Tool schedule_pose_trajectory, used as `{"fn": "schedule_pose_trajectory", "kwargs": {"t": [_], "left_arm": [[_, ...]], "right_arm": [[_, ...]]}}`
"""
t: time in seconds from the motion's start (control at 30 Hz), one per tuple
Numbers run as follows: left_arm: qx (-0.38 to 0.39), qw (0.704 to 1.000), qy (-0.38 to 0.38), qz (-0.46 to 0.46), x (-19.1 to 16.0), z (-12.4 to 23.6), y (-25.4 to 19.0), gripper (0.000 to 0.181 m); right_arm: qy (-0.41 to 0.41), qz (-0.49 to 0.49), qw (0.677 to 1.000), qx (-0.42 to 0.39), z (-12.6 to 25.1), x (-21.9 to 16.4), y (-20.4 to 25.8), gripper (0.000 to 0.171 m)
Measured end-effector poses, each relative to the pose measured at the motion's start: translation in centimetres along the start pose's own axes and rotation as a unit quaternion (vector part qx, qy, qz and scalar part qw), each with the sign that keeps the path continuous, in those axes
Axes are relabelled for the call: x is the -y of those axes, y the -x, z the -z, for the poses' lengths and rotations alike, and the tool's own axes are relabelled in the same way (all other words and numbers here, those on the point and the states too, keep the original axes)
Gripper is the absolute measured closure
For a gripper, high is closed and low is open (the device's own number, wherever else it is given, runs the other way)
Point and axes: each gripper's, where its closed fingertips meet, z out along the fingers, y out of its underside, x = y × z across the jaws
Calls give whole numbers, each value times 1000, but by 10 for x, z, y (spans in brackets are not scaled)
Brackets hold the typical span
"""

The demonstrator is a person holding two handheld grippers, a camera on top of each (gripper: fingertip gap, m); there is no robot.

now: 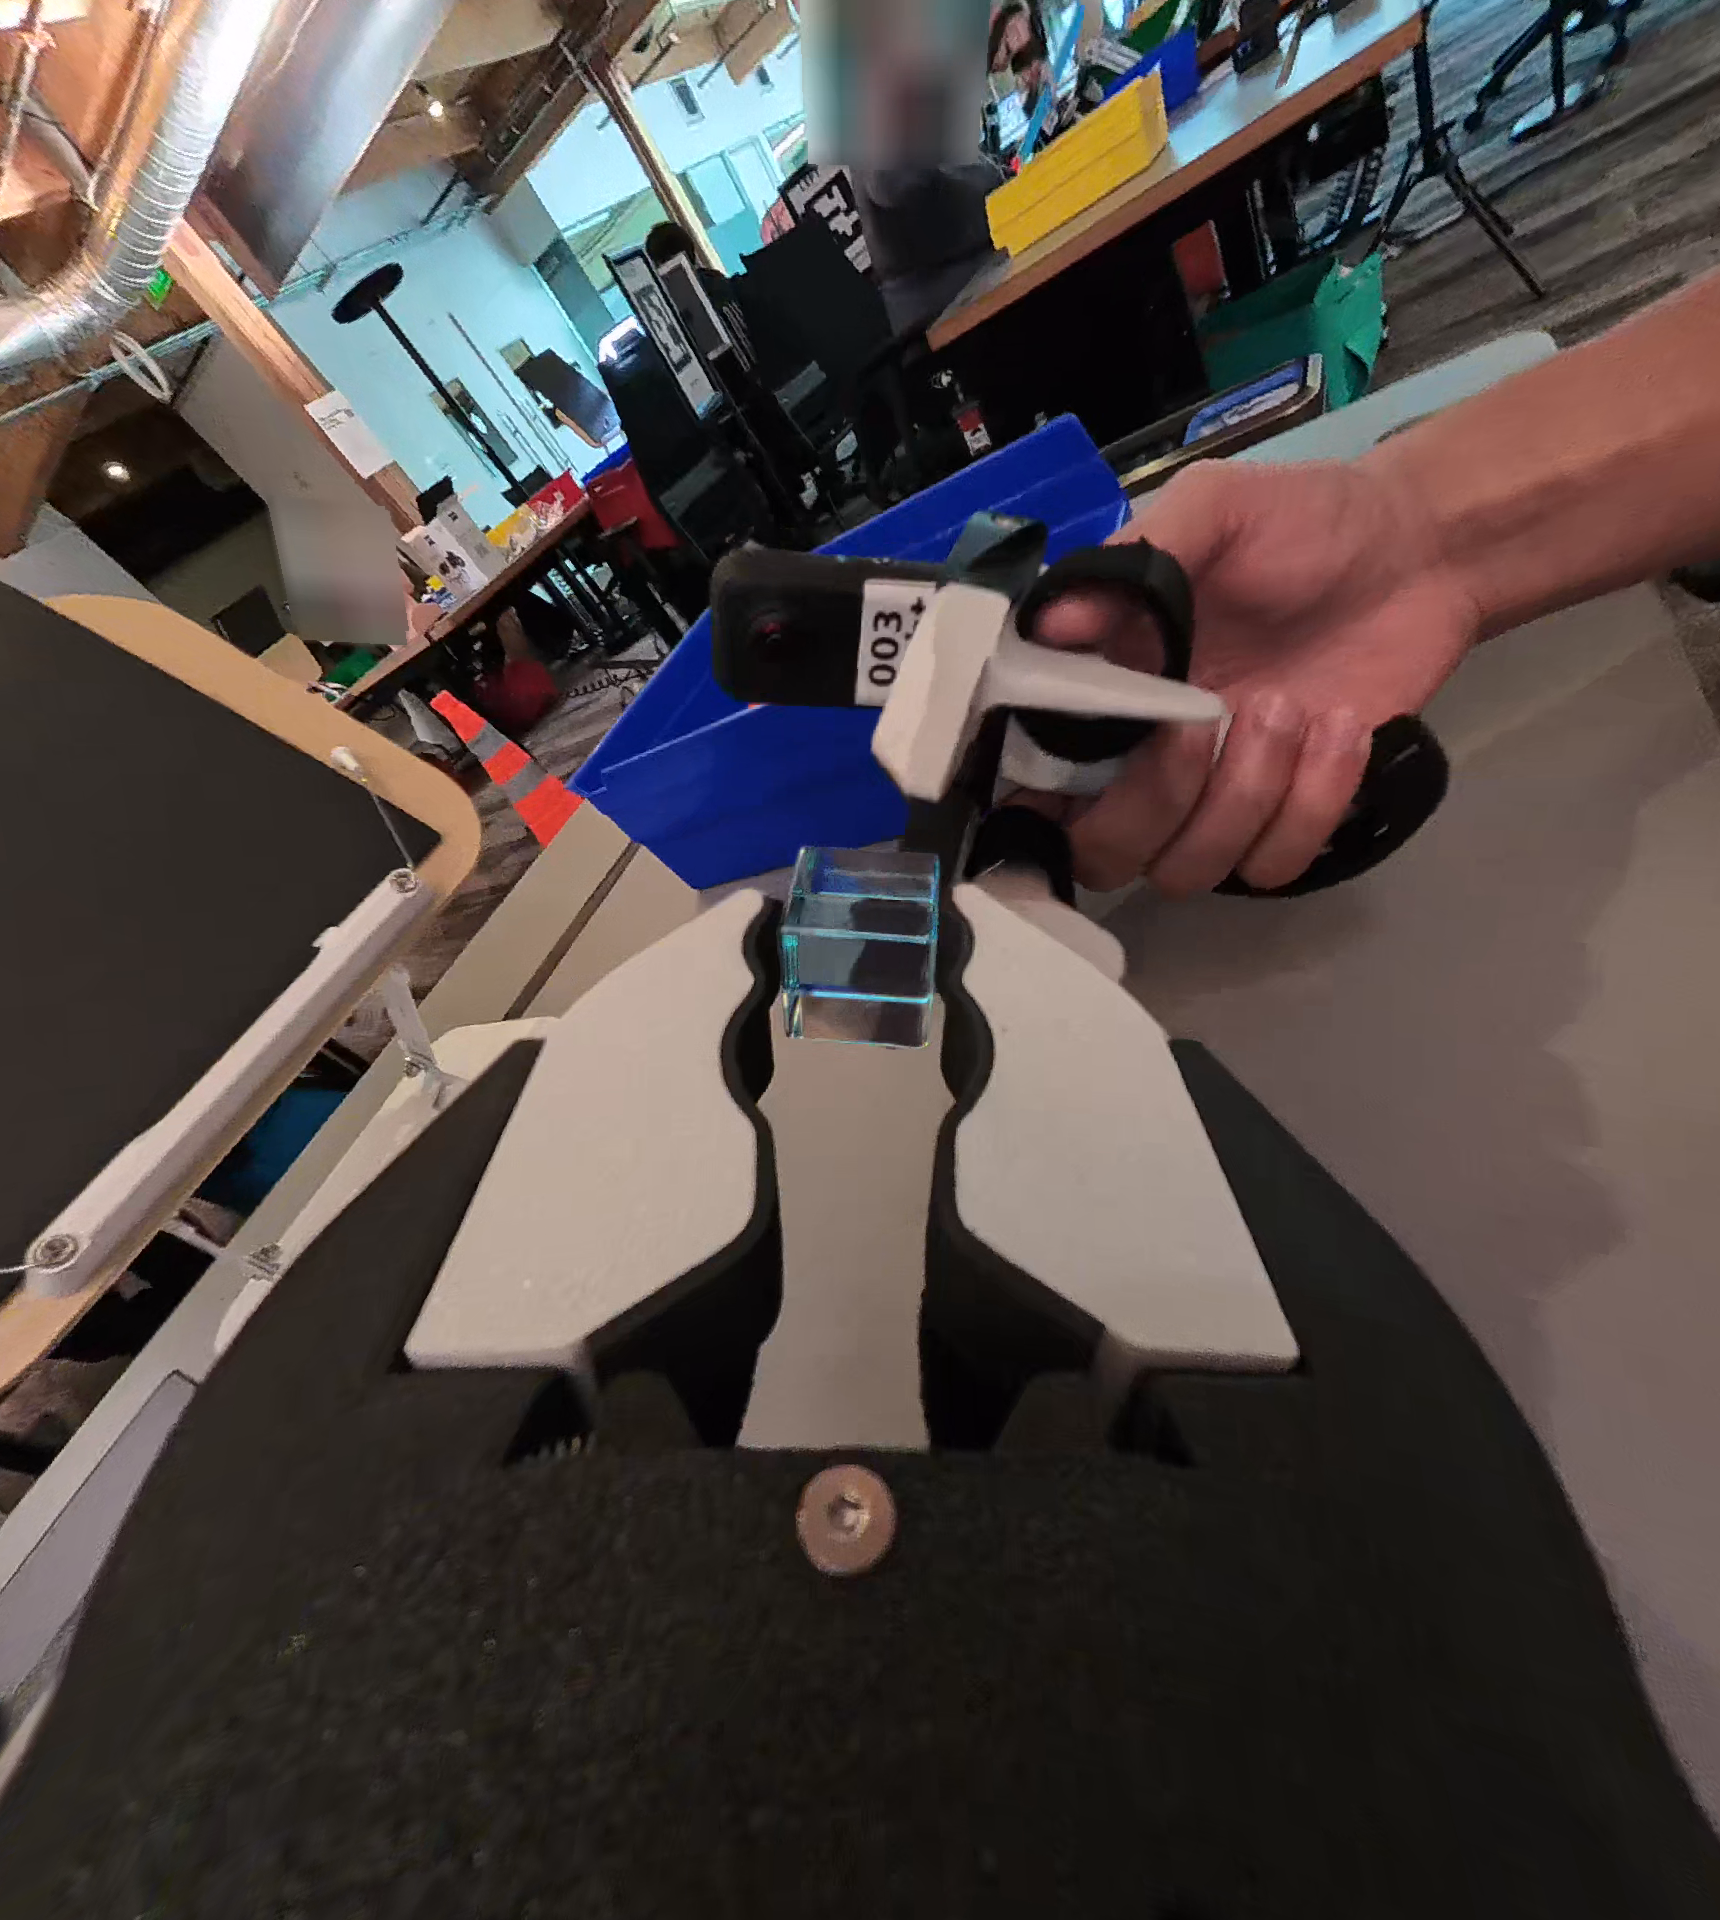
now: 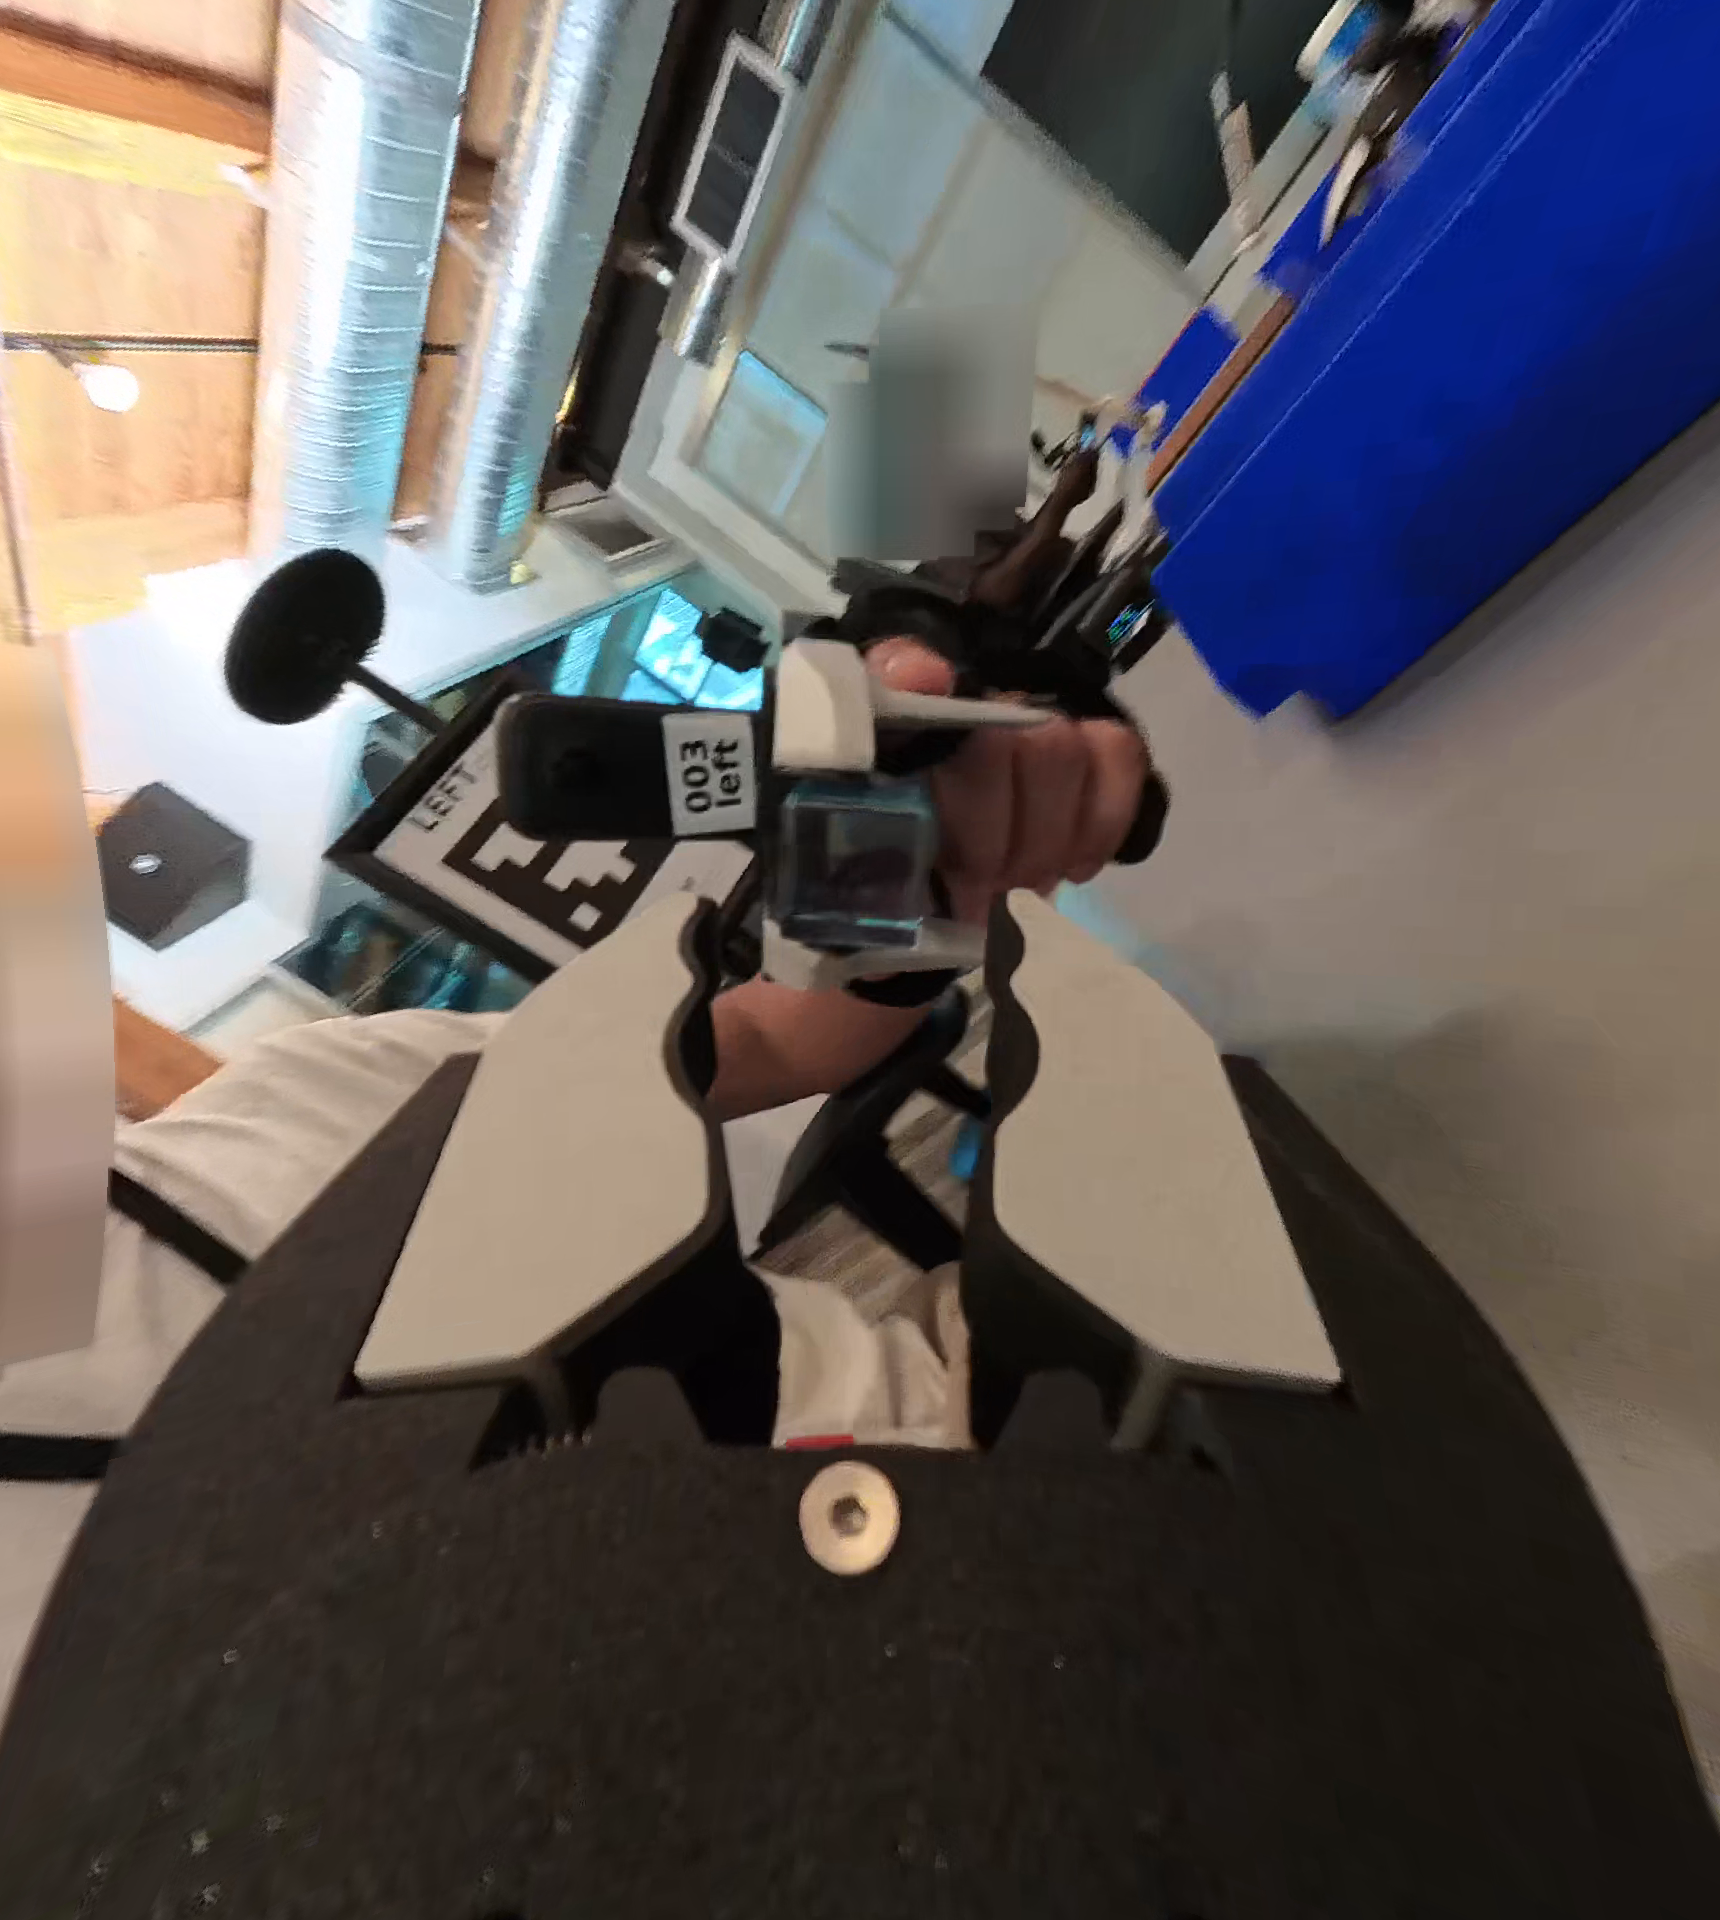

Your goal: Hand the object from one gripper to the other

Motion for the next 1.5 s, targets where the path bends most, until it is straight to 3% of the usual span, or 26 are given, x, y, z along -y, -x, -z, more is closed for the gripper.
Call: {"fn": "schedule_pose_trajectory", "kwargs": {"t": [0.07,0.13,0.2,0.3,0.4,0.47,0.53,0.57,0.63,0.77,0.83,0.97,1.23,1.33,1.43,1.5], "left_arm": [[-12,1000,6,-6,-4,-4,-6,154],[-13,1000,20,-18,-10,-7,-11,154],[-9,999,37,-27,-16,-9,-13,154],[42,995,90,-6,-32,-9,-7,146],[67,992,105,23,-32,2,-6,149],[59,989,102,94,-31,10,-10,153],[59,969,133,200,-44,14,-9,152],[45,958,138,247,-47,14,-12,143],[44,939,131,315,-48,10,-12,137],[33,916,126,380,-48,2,-15,137],[35,912,124,390,-50,3,-14,138],[23,912,131,389,-55,5,-15,140],[10,913,123,389,-52,4,-18,140],[11,914,124,386,-55,5,-16,155],[-20,913,121,389,-53,7,-18,156],[-32,915,114,385,-53,10,-17,155]], "right_arm": [[4,2,1000,-3,-1,-4,-4,125],[-1,2,1000,-3,0,-5,-8,143],[10,-14,1000,-14,2,-7,-15,145],[1,6,997,-77,11,-3,-32,145],[-5,111,976,-187,28,9,-43,145],[23,265,909,-321,47,18,-54,145],[58,423,784,-451,65,31,-59,145],[83,481,719,-495,70,35,-59,144],[125,567,613,-536,65,35,-57,144],[179,672,478,-536,36,21,-53,144],[194,704,440,-523,23,13,-52,144],[208,722,405,-521,14,8,-52,144],[230,745,370,-505,7,1,-56,144],[226,753,366,-499,2,-2,-54,144],[204,753,385,-492,1,-5,-50,144],[194,726,445,-487,3,-9,-49,144]]}}
